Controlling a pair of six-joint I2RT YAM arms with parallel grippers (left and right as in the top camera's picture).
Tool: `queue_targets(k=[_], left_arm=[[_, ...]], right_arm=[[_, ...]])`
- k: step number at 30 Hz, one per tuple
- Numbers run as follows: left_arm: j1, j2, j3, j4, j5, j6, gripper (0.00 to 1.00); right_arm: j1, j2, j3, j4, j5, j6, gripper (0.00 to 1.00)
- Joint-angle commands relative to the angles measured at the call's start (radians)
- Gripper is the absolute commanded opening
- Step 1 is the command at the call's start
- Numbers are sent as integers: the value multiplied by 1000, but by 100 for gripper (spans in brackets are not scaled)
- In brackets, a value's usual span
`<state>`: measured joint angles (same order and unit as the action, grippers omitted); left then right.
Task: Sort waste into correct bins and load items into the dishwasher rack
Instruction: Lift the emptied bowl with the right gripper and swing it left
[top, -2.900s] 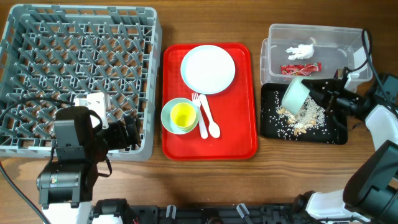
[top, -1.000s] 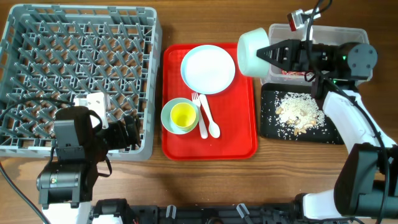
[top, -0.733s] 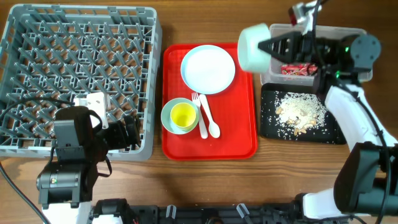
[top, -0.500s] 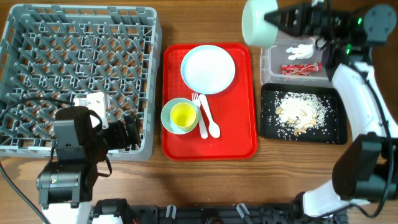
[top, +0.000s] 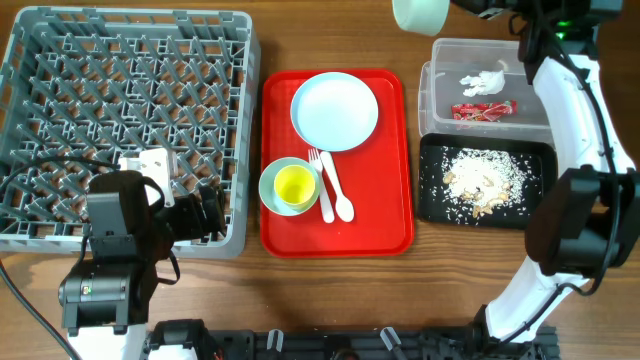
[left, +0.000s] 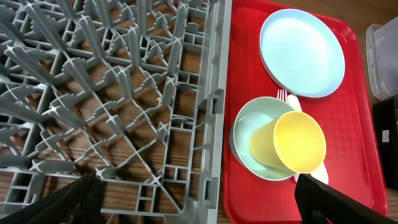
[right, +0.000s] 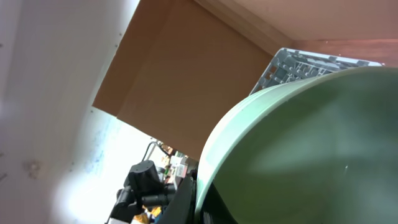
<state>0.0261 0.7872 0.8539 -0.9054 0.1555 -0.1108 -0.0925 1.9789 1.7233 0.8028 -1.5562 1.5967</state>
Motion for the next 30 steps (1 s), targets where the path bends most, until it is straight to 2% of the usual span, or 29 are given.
queue_targets(k=[1,8,12,20,27,30], left_arm=[[-2,-2,19,2,12,-10,100],[-2,-2,19,-5,13,-10,100],[-2,-2,19,-22,12,-10,100],[-2,-2,19,-19,12,-9,100],[-2,-2,19,-18,12,-9,100],[-2,-2,19,-16,12,-9,100]], right_arm=[[0,7,30,4,-4,21,5],[4,7,30,4,117,-82,5],[12,7,30,-53,199,-211,5],[80,7,31,-539,336,-675,5],[122,-3,31,-785,370,-875,5],[151,-31,31,-1019,476,-1053,5]])
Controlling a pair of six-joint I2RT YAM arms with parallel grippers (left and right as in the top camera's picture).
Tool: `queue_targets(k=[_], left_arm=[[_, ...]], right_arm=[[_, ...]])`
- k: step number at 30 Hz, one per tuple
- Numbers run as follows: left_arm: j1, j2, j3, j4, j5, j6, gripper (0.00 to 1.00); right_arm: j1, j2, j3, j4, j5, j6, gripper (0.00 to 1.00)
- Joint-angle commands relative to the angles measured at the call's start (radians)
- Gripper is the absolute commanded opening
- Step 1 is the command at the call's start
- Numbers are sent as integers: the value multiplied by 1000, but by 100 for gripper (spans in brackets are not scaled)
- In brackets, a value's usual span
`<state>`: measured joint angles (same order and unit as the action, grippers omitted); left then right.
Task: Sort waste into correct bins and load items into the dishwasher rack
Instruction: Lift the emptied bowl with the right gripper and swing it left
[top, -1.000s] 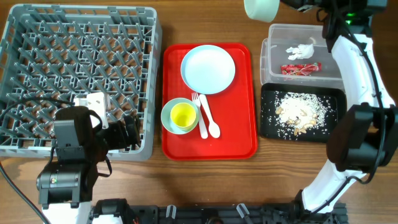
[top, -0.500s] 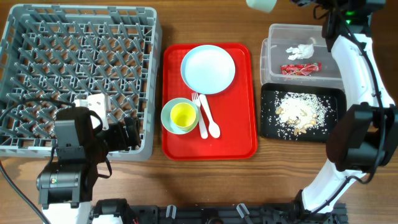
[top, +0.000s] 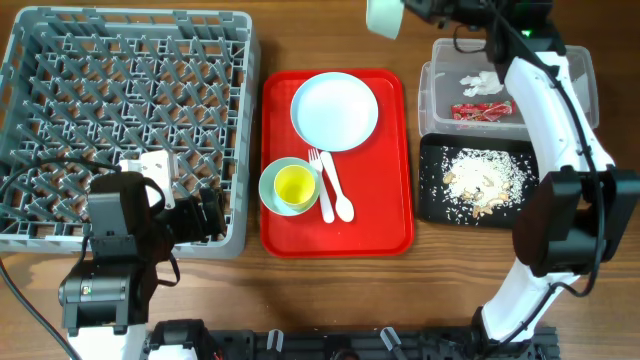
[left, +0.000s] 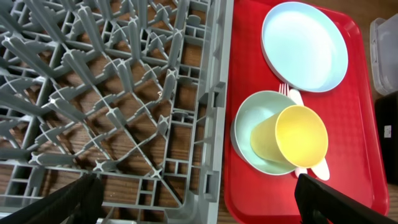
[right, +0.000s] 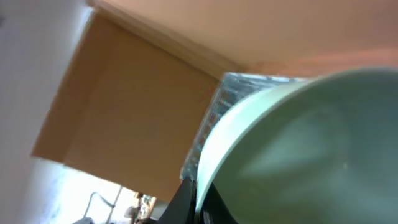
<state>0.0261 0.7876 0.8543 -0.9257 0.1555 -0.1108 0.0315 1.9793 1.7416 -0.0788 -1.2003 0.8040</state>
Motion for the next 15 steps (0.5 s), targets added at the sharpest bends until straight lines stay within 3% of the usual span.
queue_targets(k=[1,6,15], left_arm=[[-2,-2,18,5,12,-9,100],[-2,-2,18,5,12,-9,100],[-2,-2,18,5,12,-9,100]], right_arm=[[40,-43,13,-219,172,-329,5],[106,-119,13,-537,457,-588,5],[301,-161,10,-753,1005,-878,5]])
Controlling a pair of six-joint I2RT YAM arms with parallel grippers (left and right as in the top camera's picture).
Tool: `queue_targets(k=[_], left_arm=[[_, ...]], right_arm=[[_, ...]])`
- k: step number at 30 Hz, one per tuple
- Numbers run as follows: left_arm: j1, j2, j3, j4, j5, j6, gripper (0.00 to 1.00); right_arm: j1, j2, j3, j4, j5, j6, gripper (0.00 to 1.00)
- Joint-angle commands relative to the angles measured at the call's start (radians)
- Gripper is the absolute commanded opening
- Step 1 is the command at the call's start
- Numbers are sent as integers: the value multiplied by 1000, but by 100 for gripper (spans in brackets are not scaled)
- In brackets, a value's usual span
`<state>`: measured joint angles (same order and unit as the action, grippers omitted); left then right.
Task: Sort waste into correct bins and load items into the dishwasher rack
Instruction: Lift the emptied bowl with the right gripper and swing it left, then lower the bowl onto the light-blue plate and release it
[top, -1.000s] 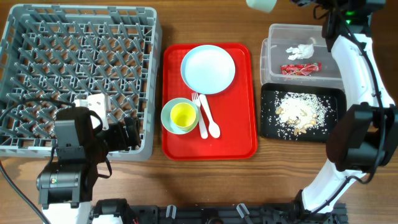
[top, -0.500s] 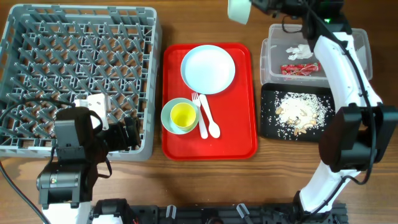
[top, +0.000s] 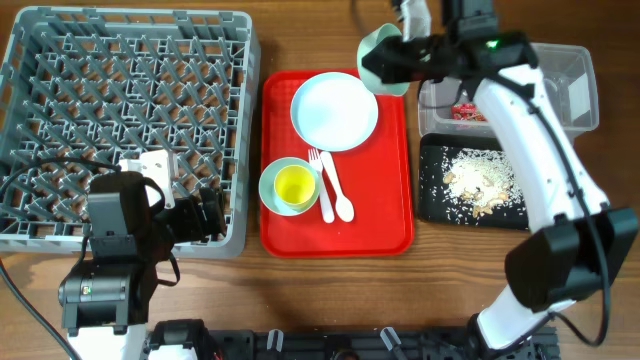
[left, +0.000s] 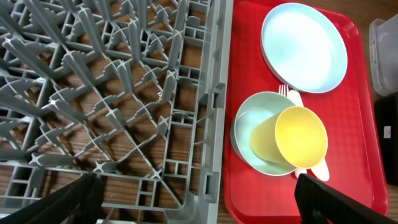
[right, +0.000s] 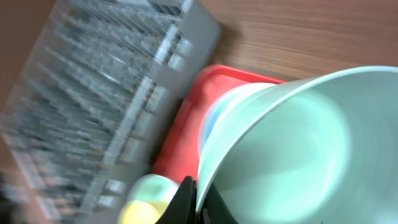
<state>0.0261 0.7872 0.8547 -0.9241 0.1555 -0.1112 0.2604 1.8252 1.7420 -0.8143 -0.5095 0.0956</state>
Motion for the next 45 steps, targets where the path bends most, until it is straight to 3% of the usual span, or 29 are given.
queue_targets(k=[1,7,18,22,27,37,45], left_arm=[[-2,-2,18,3,12,-9,100],[-2,-2,18,3,12,-9,100],[-2,-2,18,3,12,-9,100],[-2,-2,18,2,12,-9,100],[-2,-2,18,3,12,-9,100],[-2,-2,18,2,12,-9,100],[-2,-2,18,2,12,-9,100]], right_arm=[[95,1,9,-18,347,-184,5],[190,72,-3,25,364,-218,5],[251,299,-3,40,308,-145,5],[265,339,-3,43,293,-137,14],[274,336,-1,34,286,-114,19],[272,179,79,-171,227,-65,41],[293,120,46,-362,186,29,45]])
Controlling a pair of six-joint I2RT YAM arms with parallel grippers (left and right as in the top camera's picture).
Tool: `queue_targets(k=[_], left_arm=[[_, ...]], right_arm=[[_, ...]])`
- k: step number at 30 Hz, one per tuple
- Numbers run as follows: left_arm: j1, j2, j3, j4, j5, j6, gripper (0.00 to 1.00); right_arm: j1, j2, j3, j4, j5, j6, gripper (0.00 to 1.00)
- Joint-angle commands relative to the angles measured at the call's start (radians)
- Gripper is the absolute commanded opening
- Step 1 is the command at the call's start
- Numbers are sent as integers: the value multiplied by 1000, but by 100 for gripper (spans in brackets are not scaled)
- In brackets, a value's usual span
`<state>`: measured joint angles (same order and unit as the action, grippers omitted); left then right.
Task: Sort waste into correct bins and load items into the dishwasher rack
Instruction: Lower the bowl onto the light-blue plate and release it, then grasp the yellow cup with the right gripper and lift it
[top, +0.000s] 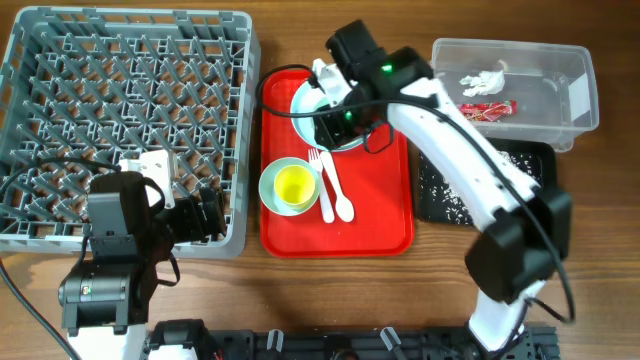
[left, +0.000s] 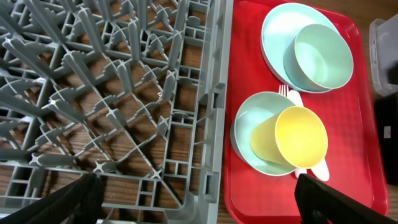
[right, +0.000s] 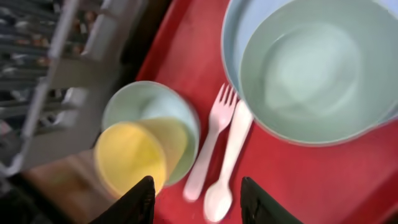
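Note:
A pale green bowl (right: 311, 68) sits upright on the light blue plate (left: 277, 28) at the far end of the red tray (top: 385, 215). My right gripper (right: 202, 202) hovers open just above the tray, with nothing between its fingers. In front of the plate, a yellow cup (left: 292, 140) lies tilted in a small green bowl (left: 245, 124). A white fork (right: 214, 143) and spoon (right: 227, 168) lie beside them. My left gripper (left: 196, 205) is open over the near right corner of the grey dishwasher rack (top: 125, 120).
A clear bin (top: 510, 85) holding a red wrapper and white crumpled paper stands at the back right. A black tray (top: 445, 200) with food scraps lies in front of it, partly hidden by my right arm. Wooden table all round.
The green bowl, which my right gripper held tilted over the tray's far right corner, now rests on the blue plate. My right gripper has opened above the tray. The left arm has not moved.
My right gripper held the green bowl high near the clear bin at the back right. A second later it was further left, then tilted over the tray's far edge. Now the bowl stands on the plate and the gripper is open.

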<state>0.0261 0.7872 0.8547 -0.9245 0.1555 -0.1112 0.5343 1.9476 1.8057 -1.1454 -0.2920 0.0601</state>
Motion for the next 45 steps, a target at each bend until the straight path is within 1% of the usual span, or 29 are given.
queue_targets(k=[1,5,9,14,17,19,21,23,24,27,28,33,37,42,45], left_arm=[[-2,-2,18,3,12,-9,100],[-2,-2,18,3,12,-9,100],[-2,-2,18,3,12,-9,100],[-2,-2,18,2,12,-9,100],[-2,-2,18,2,12,-9,100],[-2,-2,18,2,12,-9,100],[-2,-2,18,-2,12,-9,100],[-2,-2,18,-1,12,-9,100],[-2,-2,18,-1,12,-9,100],[-2,-2,18,-1,12,-9,100],[-2,-2,18,-1,12,-9,100],[-2,-2,18,-1,12,-9,100],[-2,-2,18,-1,12,-9,100],[-2,-2,18,2,31,-9,100],[-2,-2,18,39,132,-9,100]], right_arm=[[25,-3,-38,-37,-32,78,45],[67,1,-153,21,-42,127,45],[93,1,-227,91,-42,180,43],[116,1,-307,183,-42,232,37],[124,1,-339,225,-38,241,36],[126,1,-359,240,-30,282,34],[127,1,-377,260,-27,299,27],[127,1,-381,271,-23,315,15],[127,1,-381,276,-23,315,13],[127,1,-381,295,-23,331,9],[127,1,-381,296,-24,333,5],[126,1,-378,292,-24,335,5],[113,-26,-335,252,-23,329,5],[48,-165,-304,249,-23,325,4],[-24,-266,-304,240,-25,325,4]])
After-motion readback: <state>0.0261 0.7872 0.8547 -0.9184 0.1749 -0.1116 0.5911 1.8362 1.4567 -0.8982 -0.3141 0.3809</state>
